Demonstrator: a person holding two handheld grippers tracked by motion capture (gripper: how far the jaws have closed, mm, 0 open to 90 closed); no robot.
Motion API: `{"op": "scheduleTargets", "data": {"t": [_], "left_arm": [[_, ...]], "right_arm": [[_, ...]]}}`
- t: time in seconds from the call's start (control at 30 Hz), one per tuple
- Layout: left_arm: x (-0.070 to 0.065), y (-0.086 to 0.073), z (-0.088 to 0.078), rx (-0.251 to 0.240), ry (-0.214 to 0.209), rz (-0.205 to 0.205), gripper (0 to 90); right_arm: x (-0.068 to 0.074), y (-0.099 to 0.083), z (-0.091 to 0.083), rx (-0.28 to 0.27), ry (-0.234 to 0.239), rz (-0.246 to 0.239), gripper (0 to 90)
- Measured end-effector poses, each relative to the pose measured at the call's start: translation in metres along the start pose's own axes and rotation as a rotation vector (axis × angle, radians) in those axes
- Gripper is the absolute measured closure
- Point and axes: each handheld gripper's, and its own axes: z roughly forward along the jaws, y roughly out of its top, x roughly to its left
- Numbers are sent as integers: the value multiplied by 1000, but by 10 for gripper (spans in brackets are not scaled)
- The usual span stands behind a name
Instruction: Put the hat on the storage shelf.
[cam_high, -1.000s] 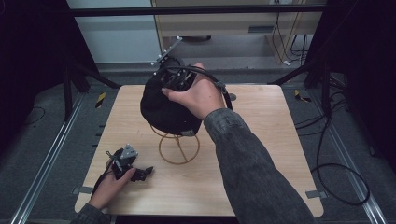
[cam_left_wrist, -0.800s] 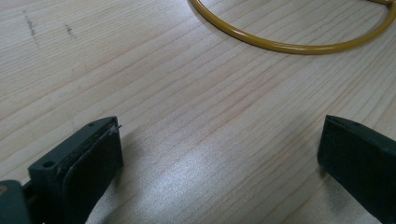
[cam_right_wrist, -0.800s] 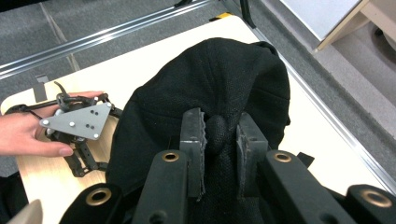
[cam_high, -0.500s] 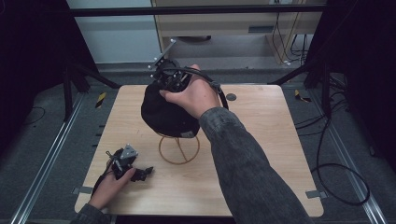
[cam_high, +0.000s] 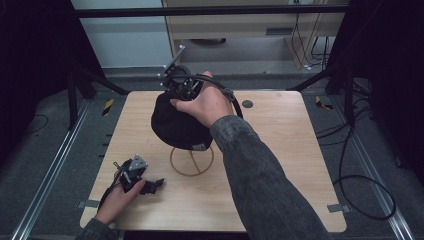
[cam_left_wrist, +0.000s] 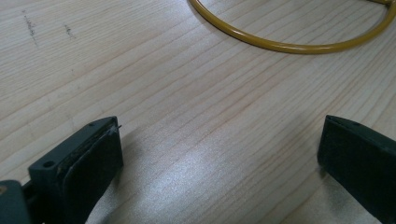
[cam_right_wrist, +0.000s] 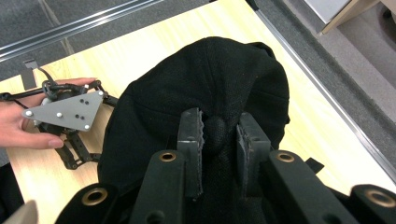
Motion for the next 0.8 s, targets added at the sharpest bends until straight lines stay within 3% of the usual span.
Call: {"op": "scheduleTargets", "data": {"t": [0.8], "left_arm": [[0,0,0,0,0,0,0]], "right_arm": [[-1,-5,3,32,16,1,696]]}}
